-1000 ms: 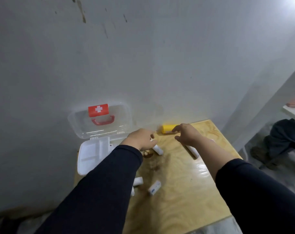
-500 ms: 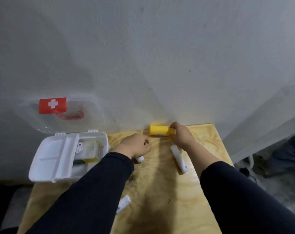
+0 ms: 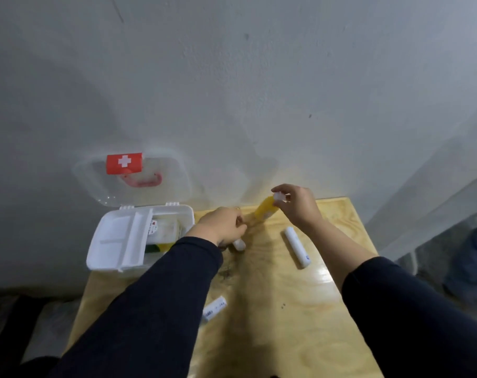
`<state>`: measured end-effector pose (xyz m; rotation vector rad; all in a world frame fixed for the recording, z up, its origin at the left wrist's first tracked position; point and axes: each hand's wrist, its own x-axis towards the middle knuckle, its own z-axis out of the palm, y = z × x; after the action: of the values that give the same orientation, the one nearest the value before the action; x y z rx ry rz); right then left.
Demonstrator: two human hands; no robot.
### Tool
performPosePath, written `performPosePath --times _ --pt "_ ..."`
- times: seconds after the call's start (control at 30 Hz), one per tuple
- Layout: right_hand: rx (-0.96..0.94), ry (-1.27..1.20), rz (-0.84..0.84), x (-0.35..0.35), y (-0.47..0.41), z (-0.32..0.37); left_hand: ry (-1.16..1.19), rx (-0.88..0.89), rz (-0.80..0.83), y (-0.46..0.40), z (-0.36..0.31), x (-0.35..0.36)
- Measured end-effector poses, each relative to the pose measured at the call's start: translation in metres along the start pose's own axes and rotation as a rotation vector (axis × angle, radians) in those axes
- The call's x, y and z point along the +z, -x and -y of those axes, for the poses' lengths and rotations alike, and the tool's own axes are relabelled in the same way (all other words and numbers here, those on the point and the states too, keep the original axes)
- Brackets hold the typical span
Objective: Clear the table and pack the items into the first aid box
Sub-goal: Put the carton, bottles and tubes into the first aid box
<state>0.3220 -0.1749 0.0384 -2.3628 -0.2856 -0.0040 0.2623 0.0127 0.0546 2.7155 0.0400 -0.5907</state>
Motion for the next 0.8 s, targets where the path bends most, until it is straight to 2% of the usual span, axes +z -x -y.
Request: performPosePath --times 0.27,0.47,0.63,0.8 --pt "-0.078 -0.102 -0.115 0.004 0.027 0.100 0.008 -0.023 -0.139 0.064 0.045 -0.037" --pt "-0.117 -0.174 -0.126 0.036 0.037 0.163 -0.025 -0.096 -0.124 0.097 0.104 -0.035" --pt "-0.093 -0.175 -0.093 0.076 0.044 0.186 -0.050 -0.101 -0.128 0.109 0.148 -0.023" --pt "-0.075 -0.039 -0.039 0.116 0.048 0.185 -0.047 -0.111 -0.106 0.108 0.171 -0.012"
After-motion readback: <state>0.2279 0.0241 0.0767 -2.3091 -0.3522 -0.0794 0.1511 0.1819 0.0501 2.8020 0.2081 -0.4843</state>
